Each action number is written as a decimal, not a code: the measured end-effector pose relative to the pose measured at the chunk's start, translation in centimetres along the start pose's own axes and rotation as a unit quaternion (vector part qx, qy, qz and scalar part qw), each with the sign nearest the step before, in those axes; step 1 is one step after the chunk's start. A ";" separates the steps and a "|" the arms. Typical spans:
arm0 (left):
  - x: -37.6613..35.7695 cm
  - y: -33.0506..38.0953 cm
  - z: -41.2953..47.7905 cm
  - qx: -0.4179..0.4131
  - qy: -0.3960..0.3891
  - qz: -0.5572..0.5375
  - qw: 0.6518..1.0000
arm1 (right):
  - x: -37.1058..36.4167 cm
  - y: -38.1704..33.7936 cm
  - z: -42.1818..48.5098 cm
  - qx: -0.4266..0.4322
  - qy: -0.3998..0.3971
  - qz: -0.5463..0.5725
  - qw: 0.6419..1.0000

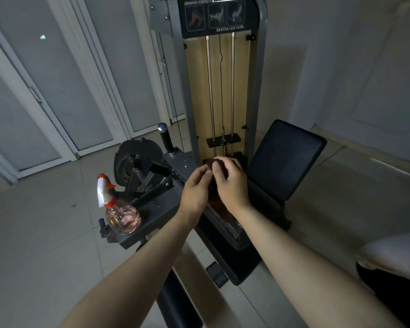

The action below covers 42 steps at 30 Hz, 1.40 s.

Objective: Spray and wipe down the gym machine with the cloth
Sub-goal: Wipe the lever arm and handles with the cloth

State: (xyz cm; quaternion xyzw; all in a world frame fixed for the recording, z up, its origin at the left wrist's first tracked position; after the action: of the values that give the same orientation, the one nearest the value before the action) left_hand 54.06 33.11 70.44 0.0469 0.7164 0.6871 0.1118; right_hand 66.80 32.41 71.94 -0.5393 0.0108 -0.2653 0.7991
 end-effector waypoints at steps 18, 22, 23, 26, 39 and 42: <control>-1.7 0.1 -0.2 -0.079 0.017 0.124 0.989 | 2.6 4.2 -1.3 -0.082 -0.065 0.012 0.994; -2.3 0.0 -0.2 -0.084 0.011 0.095 0.992 | 1.0 -0.3 0.4 -0.045 -0.084 0.084 0.992; -2.3 -0.1 -0.2 -0.080 0.011 0.090 0.993 | 0.6 -0.2 0.2 -0.062 -0.091 0.105 0.988; -2.0 -0.5 0.2 -0.074 0.010 0.106 0.992 | 0.4 1.7 -1.4 -0.084 -0.106 0.097 0.986; -0.9 -1.1 0.9 -0.089 -0.027 0.132 0.987 | 3.9 8.1 -5.0 -0.214 -0.036 -0.084 0.972; -1.1 -0.9 0.9 -0.093 -0.038 0.123 0.987 | 4.5 8.2 -5.0 -0.228 -0.032 -0.113 0.966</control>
State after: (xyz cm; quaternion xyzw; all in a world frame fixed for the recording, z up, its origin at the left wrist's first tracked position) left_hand 55.37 33.74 69.66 0.1505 0.6330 0.7572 0.0575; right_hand 72.57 28.41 63.92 -0.7135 -0.0154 -0.3270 0.6194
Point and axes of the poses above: each hand's wrist, its own z-axis towards the middle knuckle, its own x-axis out of the back of the hand, y = z × x, the point moved 9 cm from there along z, towards the middle knuckle, and after that the axes turned 3 degrees about -y, right-handed, at the moved point
